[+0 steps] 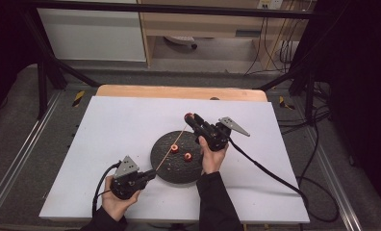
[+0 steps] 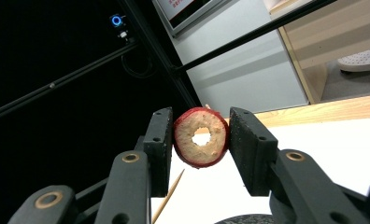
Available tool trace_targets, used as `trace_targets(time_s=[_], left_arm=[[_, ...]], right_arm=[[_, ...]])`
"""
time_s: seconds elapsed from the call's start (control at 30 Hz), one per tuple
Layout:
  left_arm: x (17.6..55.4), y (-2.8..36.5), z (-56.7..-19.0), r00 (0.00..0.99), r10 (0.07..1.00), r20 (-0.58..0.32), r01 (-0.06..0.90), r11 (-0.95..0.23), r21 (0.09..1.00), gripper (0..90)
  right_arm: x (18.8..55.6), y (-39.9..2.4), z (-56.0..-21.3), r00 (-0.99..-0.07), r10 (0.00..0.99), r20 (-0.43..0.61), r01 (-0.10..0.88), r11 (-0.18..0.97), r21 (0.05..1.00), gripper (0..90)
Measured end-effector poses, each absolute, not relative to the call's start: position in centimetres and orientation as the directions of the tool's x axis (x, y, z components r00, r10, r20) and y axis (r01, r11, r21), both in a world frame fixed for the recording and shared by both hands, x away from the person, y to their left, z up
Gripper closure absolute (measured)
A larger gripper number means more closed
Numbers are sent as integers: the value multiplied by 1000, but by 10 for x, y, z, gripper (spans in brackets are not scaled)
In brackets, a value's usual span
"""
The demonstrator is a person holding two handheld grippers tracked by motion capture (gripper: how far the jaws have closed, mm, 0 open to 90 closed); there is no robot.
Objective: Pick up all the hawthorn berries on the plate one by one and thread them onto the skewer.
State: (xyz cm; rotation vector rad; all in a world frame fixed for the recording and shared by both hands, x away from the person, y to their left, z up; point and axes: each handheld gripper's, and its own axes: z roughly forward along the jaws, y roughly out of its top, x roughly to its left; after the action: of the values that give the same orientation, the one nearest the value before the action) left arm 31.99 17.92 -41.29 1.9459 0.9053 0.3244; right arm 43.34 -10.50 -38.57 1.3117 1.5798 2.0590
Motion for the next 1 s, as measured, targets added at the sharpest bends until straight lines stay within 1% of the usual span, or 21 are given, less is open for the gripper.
trace_targets(time_s=[0.53,0.77,1.0], left_arm=[[322,174,-413,672,719,-179,490,-250,835,883],[322,169,-412,653,727,-215,513,-215,831,883],[319,161,-411,628,747,-219,521,-194,832,884]], right_arm=[[433,-102,-389,-576,635,516,324,-402,856,614],[432,-101,-391,-575,637,513,321,-402,858,614],[431,-100,-391,-572,637,517,317,-409,856,615]])
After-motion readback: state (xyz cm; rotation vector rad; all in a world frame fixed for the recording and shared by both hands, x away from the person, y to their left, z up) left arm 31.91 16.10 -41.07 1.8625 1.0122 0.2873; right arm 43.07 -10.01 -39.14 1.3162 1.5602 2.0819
